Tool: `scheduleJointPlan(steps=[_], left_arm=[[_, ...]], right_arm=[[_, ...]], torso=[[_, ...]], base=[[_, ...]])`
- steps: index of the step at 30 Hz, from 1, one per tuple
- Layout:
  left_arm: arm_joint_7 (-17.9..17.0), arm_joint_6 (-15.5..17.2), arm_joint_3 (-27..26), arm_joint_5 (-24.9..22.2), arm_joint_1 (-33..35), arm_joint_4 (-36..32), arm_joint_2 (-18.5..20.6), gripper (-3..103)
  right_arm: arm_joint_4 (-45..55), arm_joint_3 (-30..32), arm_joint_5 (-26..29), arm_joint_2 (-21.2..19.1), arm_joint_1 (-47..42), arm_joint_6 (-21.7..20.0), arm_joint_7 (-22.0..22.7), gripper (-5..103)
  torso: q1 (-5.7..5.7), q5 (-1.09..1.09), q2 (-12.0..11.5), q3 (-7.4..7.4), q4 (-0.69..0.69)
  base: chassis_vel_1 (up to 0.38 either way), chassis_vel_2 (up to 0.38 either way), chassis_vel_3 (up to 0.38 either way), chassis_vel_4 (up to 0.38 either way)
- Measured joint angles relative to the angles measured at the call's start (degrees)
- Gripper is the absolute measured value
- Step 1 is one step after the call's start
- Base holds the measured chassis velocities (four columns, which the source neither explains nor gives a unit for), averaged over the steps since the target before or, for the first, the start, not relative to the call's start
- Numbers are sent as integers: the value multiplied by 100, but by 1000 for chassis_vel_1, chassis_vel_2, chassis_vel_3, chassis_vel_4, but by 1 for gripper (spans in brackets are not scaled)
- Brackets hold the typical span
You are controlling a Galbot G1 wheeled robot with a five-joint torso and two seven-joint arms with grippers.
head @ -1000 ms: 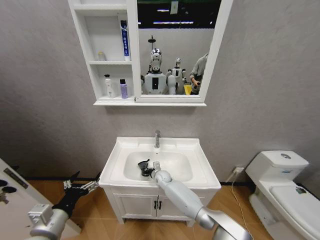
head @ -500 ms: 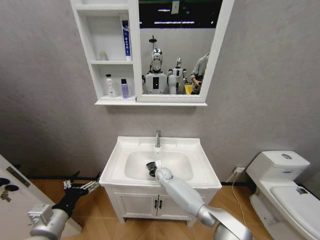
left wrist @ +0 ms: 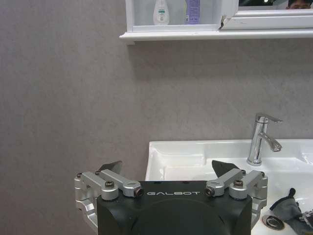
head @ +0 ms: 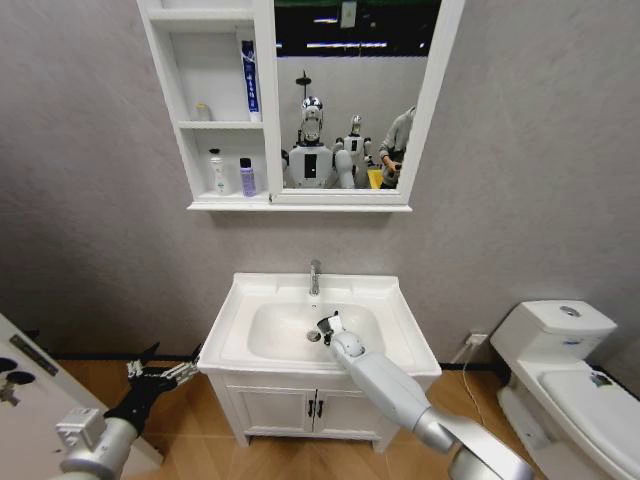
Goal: Move facial cleanser and shampoo from washbasin to cabinet, then wipe washbasin with towel.
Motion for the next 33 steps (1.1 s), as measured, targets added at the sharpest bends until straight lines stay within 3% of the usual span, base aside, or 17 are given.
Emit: scheduleJointPlan(steps=[12, 17, 25, 28, 33], left_arm=[[0, 0, 0, 0, 0, 0, 0, 100], [0, 0, 0, 0, 0, 0, 0, 100], [0, 0, 0, 0, 0, 0, 0, 100], [0, 0, 0, 0, 0, 0, 0, 100], [0, 0, 0, 0, 0, 0, 0, 100]], right_arm=[[-469, -250, 645, 809, 357, -82, -343, 2], [-349, -366, 920, 1075, 437, -72, -772, 2], [-9, -397, 1515, 1127, 405, 485, -1324, 2], [-27, -395, 1338, 1056, 351, 542, -1358, 2], [31, -368, 129, 612, 188, 371, -854, 2]], torso=[[1, 2, 0, 1, 1], [2, 1, -1, 2, 2], [1, 1, -1, 2, 2], [2, 3, -1, 2, 3], [2, 3, -2, 2, 2]], base=[[0, 0, 0, 0], [0, 0, 0, 0], [0, 0, 0, 0], [0, 0, 0, 0], [0, 0, 0, 0]])
